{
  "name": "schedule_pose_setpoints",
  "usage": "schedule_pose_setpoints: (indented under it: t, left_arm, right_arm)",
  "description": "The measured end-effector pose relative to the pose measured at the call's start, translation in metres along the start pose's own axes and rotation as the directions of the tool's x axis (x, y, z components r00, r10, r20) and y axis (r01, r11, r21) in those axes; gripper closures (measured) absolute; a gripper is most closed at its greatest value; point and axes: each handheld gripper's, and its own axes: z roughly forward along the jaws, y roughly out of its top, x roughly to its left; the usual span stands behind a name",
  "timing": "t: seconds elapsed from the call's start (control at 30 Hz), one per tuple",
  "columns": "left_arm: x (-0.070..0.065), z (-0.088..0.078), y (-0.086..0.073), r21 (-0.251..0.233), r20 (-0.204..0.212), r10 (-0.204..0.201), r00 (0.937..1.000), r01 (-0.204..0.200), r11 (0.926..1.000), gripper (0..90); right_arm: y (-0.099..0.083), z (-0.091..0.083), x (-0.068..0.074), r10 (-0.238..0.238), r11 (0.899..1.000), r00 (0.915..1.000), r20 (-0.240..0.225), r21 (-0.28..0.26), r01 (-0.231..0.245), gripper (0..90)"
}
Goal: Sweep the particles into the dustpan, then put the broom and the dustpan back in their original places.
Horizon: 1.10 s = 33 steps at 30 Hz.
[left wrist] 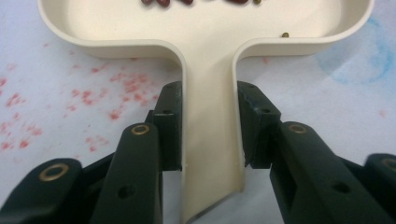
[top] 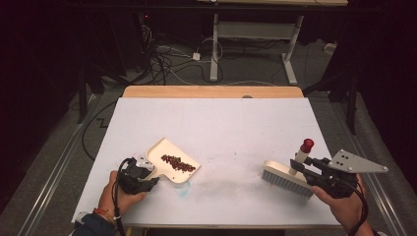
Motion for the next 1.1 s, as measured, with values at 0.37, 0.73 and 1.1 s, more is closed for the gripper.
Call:
schedule_pose_setpoints:
  t: [0.37,0.73,1.1]
  left_arm:
    - [0.016,-0.007,-0.016,-0.029,-0.041,-0.089,0.9952,0.088,0.9957,63.8]
    - [0.022,0.000,-0.020,-0.074,-0.082,-0.201,0.9762,0.195,0.9779,62.3]
    - [0.000,0.003,-0.016,-0.074,-0.045,-0.207,0.9773,0.203,0.9763,47.4]
  right_arm:
    - [0.008,-0.005,-0.001,-0.006,1.000,0.9990,-0.043,0.013,0.007,70.0]
    - [0.008,0.001,-0.006,0.007,0.996,0.9955,-0.095,0.093,0.002,69.9]
    - [0.015,0.025,-0.032,0.069,0.991,0.9898,-0.125,0.125,-0.053,69.3]
